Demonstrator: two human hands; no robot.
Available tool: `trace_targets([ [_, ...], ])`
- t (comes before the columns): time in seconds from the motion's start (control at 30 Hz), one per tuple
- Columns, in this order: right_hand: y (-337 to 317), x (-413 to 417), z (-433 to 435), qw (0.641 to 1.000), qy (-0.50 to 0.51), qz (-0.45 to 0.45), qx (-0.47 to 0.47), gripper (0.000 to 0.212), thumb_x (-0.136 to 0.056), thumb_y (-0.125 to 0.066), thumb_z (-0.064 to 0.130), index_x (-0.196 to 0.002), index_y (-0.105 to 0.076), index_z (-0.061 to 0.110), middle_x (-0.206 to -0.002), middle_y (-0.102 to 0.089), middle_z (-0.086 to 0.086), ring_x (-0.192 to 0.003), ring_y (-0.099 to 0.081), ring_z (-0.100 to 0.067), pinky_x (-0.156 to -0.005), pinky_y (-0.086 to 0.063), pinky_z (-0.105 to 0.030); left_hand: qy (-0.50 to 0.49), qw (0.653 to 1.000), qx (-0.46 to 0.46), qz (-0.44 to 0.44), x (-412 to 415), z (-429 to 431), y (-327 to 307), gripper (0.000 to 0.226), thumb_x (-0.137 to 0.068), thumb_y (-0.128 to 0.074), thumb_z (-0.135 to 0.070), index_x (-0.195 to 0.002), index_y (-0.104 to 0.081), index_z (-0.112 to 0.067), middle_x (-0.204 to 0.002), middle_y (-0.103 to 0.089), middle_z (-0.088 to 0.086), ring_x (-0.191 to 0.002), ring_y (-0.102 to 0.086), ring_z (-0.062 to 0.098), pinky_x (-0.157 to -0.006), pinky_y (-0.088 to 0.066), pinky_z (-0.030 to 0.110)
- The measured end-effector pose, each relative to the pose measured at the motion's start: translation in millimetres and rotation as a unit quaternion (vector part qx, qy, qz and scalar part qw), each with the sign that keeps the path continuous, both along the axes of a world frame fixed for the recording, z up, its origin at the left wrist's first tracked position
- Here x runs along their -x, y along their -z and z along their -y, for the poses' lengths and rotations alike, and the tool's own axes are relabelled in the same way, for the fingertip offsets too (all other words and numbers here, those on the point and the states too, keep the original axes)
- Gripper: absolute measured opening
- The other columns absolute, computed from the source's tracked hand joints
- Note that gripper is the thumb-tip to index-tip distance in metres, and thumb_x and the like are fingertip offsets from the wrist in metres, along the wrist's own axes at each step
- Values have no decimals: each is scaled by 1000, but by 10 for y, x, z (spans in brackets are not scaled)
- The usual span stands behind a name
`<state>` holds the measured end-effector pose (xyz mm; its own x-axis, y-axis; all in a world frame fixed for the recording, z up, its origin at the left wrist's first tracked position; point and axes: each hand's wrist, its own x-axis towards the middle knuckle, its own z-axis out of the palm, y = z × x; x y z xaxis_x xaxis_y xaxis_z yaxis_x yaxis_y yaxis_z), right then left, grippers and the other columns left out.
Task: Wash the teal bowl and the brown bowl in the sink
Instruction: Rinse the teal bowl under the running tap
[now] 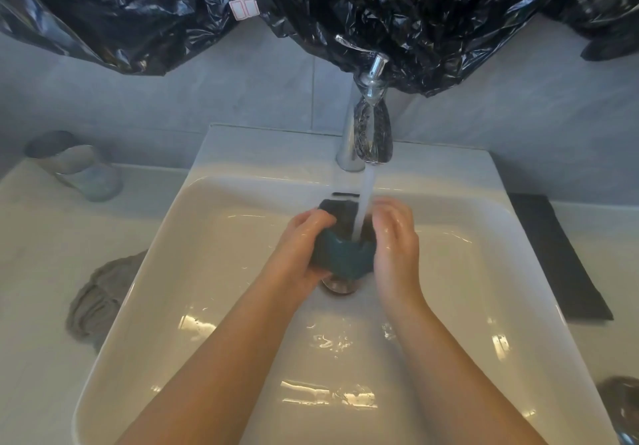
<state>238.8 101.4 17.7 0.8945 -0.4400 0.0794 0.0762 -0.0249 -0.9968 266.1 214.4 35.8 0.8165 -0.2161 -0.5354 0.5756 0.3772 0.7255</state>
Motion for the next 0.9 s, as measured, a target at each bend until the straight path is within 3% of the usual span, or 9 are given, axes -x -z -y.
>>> trace_targets([
  [0.1, -16, -23, 56, 981, -50, -111, -148, 36, -86, -56, 36, -119, -60, 23, -121, -64, -5, -110, -62, -20, -87, -52, -32, -41, 996, -35, 74, 41, -2, 29, 42, -77, -50, -18, -117, -60, -10, -113, -67, 17, -93, -64, 25, -77, -52, 39],
  [0.23, -36, 5, 59, 951, -111, -184, -223, 42, -87, -51, 41, -117, -68, 17, -113, -71, -13, -105, -68, -30, -73, -59, -42, -14, 950, -200, 241, 61, -34, -10, 43, -87, -37, 3, -112, -63, -20, -105, -69, -5, -98, -62, 10, -83, -53, 23],
  [0.3, -43, 2, 73, 975, -85, -149, -143, 41, -83, -55, 40, -114, -68, 17, -109, -70, -7, -103, -67, -26, -74, -58, -37, 37, 857, -374, 352, 70, -112, 10, 48, -88, -40, 4, -126, -56, -21, -121, -61, -7, -114, -53, 10, -98, -42, 21],
  [0.4, -59, 6, 134, 985, -45, -119, -118, 23, -92, -57, 29, -109, -66, 16, -96, -68, 3, -88, -66, -12, -69, -50, -24, 130, 631, -517, 564, 117, -257, 41, 45, -87, -45, -11, -131, -55, -16, -137, -55, 0, -131, -43, 15, -113, -24, 30],
  [0.53, -22, 22, 166, 991, -52, -108, -55, 24, -86, -60, 33, -107, -66, 23, -98, -71, 9, -91, -68, -9, -72, -53, -21, 283, 465, -603, 583, 167, -237, 29, 48, -89, -38, -46, -124, -59, -21, -133, -58, -4, -132, -45, 14, -119, -3, 49],
  [0.63, 43, 10, 130, 989, -61, -134, -16, 25, -85, -61, 34, -109, -65, 28, -101, -70, 10, -97, -67, -8, -79, -53, -26, 328, 466, -588, 574, 163, -119, 68, 54, -90, -51, -38, -138, -43, -15, -143, -50, 2, -138, -37, 17, -120, 0, 46],
  [0.73, 34, -4, 164, 989, -38, -136, -43, 39, -76, -57, 42, -110, -66, 25, -103, -70, 7, -96, -67, -10, -75, -50, -25, 303, 520, -518, 608, 153, -100, 100, 36, -82, -62, -17, -117, -60, -15, -116, -68, -1, -115, -57, 21, -120, -12, 38],
  [0.8, 1, 0, 207, 990, -36, -130, -45, 42, -75, -57, 42, -112, -65, 25, -105, -71, 7, -96, -68, -9, -73, -52, -22, 302, 509, -514, 621, 92, -181, 141, 30, -77, -66, -10, -105, -66, -16, -94, -73, -1, -92, -65, 22, -116, -24, 32],
  [0.9, -6, -11, 226, 989, -54, -133, -41, 42, -75, -59, 42, -112, -64, 24, -105, -70, 5, -96, -68, -12, -73, -53, -23, 315, 468, -530, 633, 39, -274, 155, 13, -76, -65, -16, -89, -69, -16, -68, -68, 3, -63, -64, 27, -74, -56, 36],
])
